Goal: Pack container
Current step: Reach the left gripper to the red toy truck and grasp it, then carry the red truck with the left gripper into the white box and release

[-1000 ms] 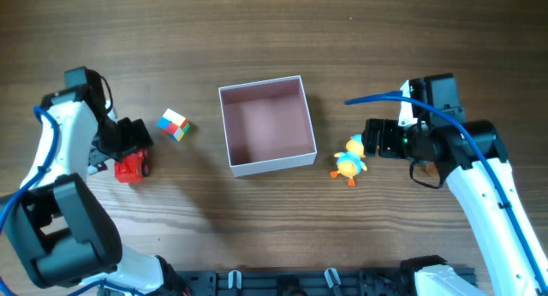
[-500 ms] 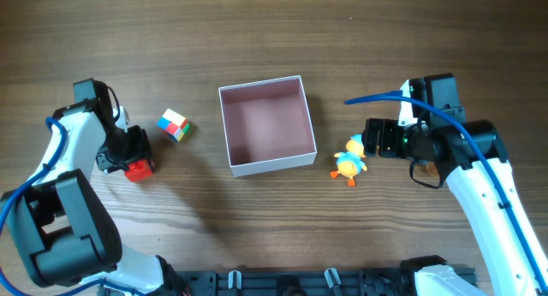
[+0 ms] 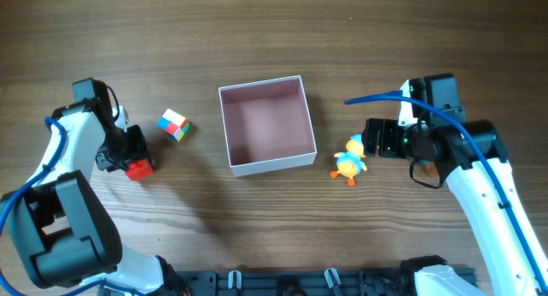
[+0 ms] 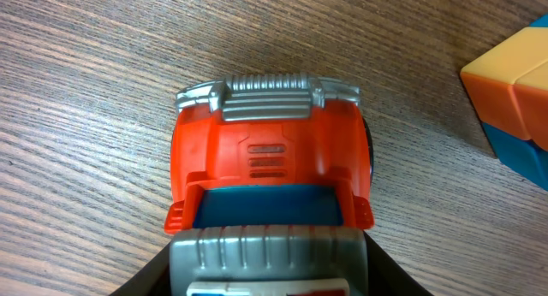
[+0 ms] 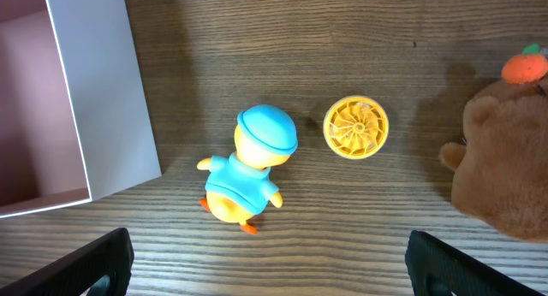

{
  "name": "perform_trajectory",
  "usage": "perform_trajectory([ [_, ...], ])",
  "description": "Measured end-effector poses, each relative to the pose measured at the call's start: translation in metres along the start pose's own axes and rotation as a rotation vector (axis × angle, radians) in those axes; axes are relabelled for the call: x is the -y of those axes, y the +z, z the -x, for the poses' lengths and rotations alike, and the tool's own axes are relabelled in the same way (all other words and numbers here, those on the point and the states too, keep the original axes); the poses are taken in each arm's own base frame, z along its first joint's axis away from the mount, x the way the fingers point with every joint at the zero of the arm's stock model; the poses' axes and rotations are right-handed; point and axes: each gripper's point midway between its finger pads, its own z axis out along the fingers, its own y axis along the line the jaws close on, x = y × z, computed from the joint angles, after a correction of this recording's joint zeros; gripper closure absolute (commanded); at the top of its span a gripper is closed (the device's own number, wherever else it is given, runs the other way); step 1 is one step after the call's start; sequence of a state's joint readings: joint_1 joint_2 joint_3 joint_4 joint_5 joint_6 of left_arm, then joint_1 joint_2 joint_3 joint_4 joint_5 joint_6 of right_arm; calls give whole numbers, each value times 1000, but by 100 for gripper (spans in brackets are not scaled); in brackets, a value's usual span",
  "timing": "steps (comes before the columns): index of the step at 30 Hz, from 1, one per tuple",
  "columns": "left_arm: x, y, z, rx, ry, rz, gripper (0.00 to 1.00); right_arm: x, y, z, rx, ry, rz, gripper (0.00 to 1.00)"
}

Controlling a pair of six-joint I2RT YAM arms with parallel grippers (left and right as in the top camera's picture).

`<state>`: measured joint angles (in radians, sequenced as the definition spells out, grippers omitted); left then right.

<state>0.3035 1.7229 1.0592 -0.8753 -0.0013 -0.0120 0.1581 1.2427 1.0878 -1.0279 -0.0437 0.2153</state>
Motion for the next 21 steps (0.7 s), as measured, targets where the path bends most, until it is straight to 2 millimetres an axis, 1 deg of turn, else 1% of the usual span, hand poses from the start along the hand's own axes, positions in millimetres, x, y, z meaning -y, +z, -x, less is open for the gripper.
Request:
perform_trajectory([
  [2,2,-1,-1,-1,0,-9,96,0,0,1,4,0,1,0],
  [4,6,-4,-6,-19,5,-25,96,-1,0,4,16,0,4,0],
  [6,17,-25,-12,-22,34,-34,96,-1,0,7,27,-1,6,0],
  [7,26,-42,-8,13,43,-44,96,-2,0,8,34,-1,7,0],
  [8,38,-68,-3,64,48,-59,96,-2,0,10,41,1,9,0],
  [9,52,-99,2,143,58,-83,96,-2,0,11,45,3,10,0],
  [10,62,-116,4,190,69,-99,96,-3,0,13,52,3,11,0],
  [11,84,-146,6,283,100,-140,96,-3,0,14,56,3,12,0],
  [12,104,-165,6,346,136,-175,96,-3,0,15,59,3,13,0],
  [13,128,-182,5,418,184,-223,96,-4,-1,16,66,3,15,0],
  [14,160,-196,3,479,255,-278,96,-4,-1,16,66,5,15,0],
  [15,189,-202,-4,509,323,-324,96,-4,-1,16,67,5,15,0],
  [17,238,-204,-14,544,426,-395,96,-4,-1,17,70,5,16,0],
  [18,268,-197,-19,544,475,-431,96,-4,-1,17,70,5,16,0],
  [19,280,-187,-23,522,497,-432,96,-4,-1,17,70,6,15,0],
  [20,297,-156,-23,460,506,-411,96,-4,-1,17,69,5,15,0],
  [21,299,-140,-23,421,502,-388,96,-4,-1,17,69,5,15,0],
])
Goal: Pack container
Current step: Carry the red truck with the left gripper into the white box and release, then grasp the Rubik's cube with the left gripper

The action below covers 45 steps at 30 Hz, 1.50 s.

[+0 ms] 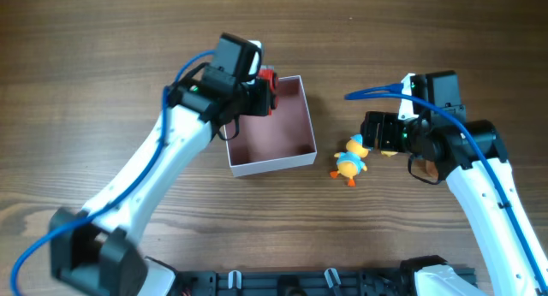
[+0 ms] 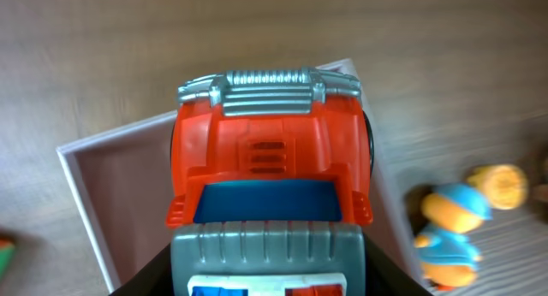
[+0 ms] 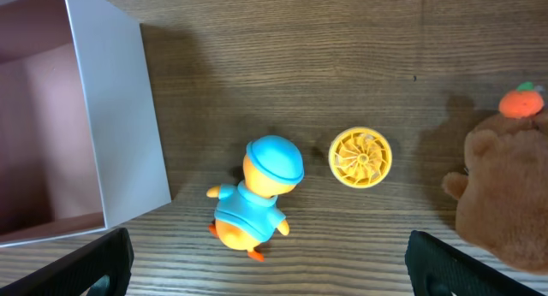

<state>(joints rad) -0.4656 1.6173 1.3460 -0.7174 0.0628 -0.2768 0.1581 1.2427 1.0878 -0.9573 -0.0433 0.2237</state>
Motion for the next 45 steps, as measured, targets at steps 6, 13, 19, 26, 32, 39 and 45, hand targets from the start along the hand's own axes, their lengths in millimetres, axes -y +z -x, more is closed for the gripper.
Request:
perform_trajectory([
  [6,-37,72,-49,-228,-41,155,96,1,0,-5,-19,0,-4,0],
  [13,-80,66,-39,-187,-69,314,80,1,0,-6,-26,-3,-5,0],
  [19,-83,65,-38,-179,-73,331,30,1,0,-7,-26,-3,-6,0],
  [26,-83,65,-37,-174,-79,334,23,2,0,-7,-29,-3,-6,0],
  [32,-82,65,-37,-172,-77,332,28,2,0,-8,-32,-3,-7,0],
  [39,-81,-65,-4,26,-121,337,0,2,0,-7,-30,-3,-6,0],
  [45,-196,-104,-12,18,-475,425,0,1,0,-7,-28,-3,-6,0],
])
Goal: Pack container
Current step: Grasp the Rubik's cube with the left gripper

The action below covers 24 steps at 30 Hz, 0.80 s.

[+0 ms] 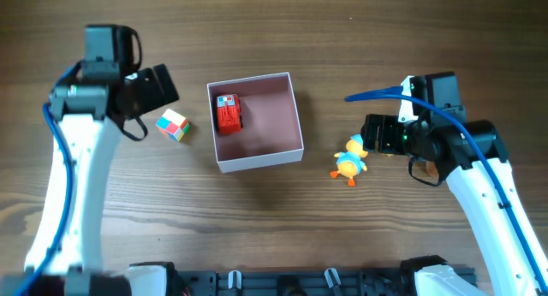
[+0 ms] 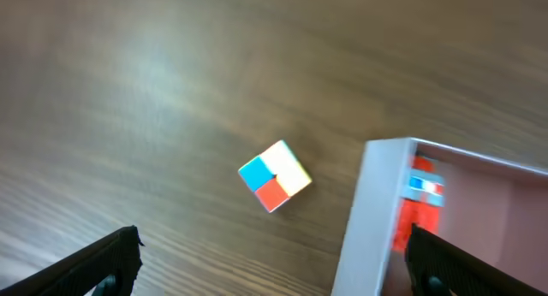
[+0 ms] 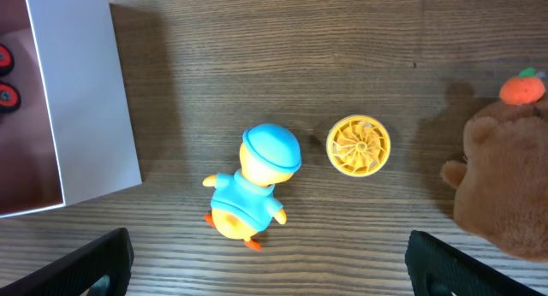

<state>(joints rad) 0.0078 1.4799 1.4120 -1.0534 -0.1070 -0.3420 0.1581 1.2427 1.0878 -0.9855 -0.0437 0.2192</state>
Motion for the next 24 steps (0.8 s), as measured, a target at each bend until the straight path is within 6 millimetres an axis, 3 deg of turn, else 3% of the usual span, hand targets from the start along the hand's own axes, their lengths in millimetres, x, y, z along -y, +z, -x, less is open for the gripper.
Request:
perform_trajectory([
  [5,-6,82,-28,-229,-364,89,0,0,0,0,0,0,0,0],
  [11,10,146,-41,-332,-457,73,0,0,0,0,-2,0,0,0],
  [20,11,173,-51,-366,-467,85,1,0,0,-1,-5,0,-1,0],
  [24,9,172,-54,-378,-471,95,16,0,0,-1,-6,0,-1,0],
])
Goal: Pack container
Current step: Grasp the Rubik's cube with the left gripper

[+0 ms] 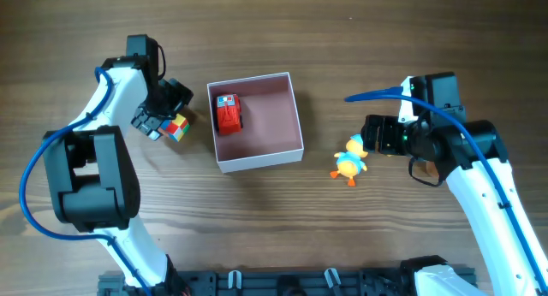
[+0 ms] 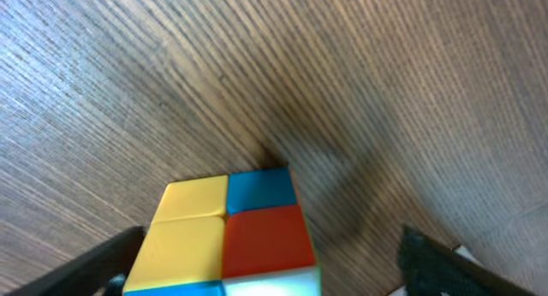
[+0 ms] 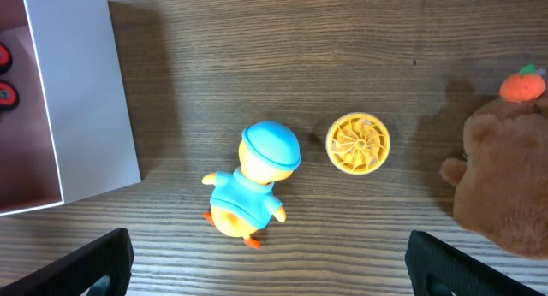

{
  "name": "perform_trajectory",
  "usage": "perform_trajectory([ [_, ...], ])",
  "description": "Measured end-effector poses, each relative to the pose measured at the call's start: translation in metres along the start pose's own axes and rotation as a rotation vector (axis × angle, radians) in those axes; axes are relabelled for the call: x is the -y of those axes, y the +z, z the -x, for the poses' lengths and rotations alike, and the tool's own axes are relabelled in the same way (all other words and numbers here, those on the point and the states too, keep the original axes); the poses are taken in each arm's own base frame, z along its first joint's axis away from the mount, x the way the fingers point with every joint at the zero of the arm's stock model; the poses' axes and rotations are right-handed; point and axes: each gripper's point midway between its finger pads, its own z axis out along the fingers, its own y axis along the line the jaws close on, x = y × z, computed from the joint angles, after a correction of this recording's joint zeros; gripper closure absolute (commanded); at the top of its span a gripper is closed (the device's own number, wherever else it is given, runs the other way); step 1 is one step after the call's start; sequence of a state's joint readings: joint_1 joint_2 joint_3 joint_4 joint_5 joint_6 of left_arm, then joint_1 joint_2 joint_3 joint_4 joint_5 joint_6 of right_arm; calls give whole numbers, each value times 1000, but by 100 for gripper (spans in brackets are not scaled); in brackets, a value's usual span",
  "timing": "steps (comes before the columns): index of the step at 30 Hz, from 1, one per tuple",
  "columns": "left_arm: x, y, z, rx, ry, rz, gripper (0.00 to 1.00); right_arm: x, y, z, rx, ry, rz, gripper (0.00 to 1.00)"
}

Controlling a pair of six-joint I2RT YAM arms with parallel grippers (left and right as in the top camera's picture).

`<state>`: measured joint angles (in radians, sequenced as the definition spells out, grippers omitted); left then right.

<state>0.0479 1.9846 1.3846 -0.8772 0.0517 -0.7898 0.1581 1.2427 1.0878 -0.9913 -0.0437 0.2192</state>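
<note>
The white box with a pink floor stands mid-table, a red toy truck lying in its left part. Just left of the box sits a multicoloured cube. My left gripper is low over it and open, one finger on each side of the cube. A yellow duck in blue lies right of the box, with a yellow disc beside it. My right gripper hovers open above the duck, holding nothing.
A brown plush bear with an orange top sits at the right edge of the right wrist view. The box's white wall is close to the duck's left. Bare wooden tabletop surrounds everything.
My left gripper was high above the table with the cube small below it. Now it is down at the cube, with its fingers on either side. The right arm has not moved.
My left gripper was shut on the red truck on the table at the far left. Then it held the truck over the box. After that the truck lay in the box and the gripper was open near the cube, where it now sits low.
</note>
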Motion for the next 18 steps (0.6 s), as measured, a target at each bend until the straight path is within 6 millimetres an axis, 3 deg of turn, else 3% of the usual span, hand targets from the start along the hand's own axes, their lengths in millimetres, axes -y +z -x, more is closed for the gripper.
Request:
perform_trajectory([
  [6,-9,3,-8,-28,-8,32,20,0,0,0,0,0,0,0],
  [8,-14,6,-12,-39,-8,45,32,0,0,0,0,0,0,0],
  [10,-16,8,-13,-44,-7,50,38,0,0,0,0,0,0,0],
  [11,-15,8,-13,-44,-12,50,49,0,0,0,0,0,0,0],
  [15,-15,8,-13,-46,-11,48,76,0,0,0,-1,0,-1,0],
  [18,-14,7,-14,-48,-13,44,81,0,0,-1,-3,0,-1,0],
])
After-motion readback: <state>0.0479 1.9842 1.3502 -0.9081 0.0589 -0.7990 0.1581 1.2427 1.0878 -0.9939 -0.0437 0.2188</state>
